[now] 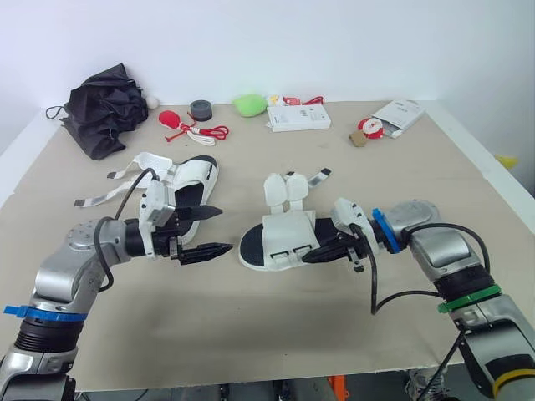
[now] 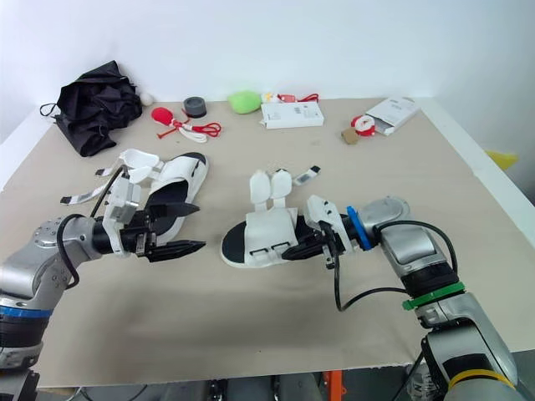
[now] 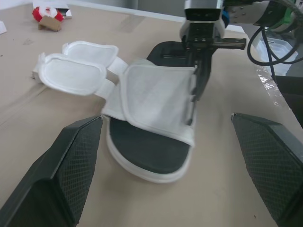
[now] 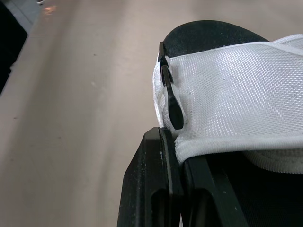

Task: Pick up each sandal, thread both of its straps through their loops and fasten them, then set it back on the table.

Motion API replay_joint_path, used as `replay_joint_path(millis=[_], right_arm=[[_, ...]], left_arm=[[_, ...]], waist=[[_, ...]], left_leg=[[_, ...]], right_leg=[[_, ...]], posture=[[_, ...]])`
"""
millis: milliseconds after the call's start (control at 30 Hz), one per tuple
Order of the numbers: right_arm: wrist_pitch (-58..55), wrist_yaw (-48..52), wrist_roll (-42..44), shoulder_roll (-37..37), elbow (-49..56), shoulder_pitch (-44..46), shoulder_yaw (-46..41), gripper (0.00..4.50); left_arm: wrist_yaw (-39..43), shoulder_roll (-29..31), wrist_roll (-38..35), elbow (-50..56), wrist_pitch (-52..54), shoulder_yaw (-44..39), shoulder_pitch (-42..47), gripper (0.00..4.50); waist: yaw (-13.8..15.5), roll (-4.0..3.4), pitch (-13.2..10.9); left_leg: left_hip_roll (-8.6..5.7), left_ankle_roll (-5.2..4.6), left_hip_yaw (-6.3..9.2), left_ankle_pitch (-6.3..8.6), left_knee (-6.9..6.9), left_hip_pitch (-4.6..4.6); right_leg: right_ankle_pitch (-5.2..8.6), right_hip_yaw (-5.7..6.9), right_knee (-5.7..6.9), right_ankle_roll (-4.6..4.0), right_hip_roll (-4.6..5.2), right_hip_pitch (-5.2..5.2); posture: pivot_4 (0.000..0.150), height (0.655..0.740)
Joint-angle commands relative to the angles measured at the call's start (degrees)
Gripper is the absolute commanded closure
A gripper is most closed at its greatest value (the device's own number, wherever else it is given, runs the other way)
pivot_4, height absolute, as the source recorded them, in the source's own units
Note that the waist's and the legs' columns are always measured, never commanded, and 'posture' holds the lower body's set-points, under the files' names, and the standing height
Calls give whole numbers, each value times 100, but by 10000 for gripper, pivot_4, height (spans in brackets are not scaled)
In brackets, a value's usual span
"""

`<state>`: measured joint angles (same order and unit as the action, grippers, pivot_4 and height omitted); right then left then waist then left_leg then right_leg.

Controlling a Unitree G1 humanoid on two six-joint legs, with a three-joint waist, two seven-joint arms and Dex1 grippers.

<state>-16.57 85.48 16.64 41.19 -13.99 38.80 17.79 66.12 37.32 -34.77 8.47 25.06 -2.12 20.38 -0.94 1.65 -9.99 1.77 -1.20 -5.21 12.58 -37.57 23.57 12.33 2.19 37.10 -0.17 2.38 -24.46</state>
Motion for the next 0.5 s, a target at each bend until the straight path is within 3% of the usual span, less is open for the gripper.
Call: replay_joint_path(millis=[33,500], right_arm=[[50,134,-46,-41,16,-7,-58,44596],[-49,75,-182,-550,-532,63,-23,44596]], left_arm=[[-14,-30,99,16,-183,-13,-17,0],[20,-276,235,-188,-253,191,80,0]], waist=[[-1,0,0],[-29,1,1]], left_leg=[[0,0,0,0,0,0],[25,10,-3,-6,0,-21]], right_leg=[[0,0,0,0,0,0],[-6,-3,9,-10,-24,7]], posture=[[1500,7400],[1500,7400]])
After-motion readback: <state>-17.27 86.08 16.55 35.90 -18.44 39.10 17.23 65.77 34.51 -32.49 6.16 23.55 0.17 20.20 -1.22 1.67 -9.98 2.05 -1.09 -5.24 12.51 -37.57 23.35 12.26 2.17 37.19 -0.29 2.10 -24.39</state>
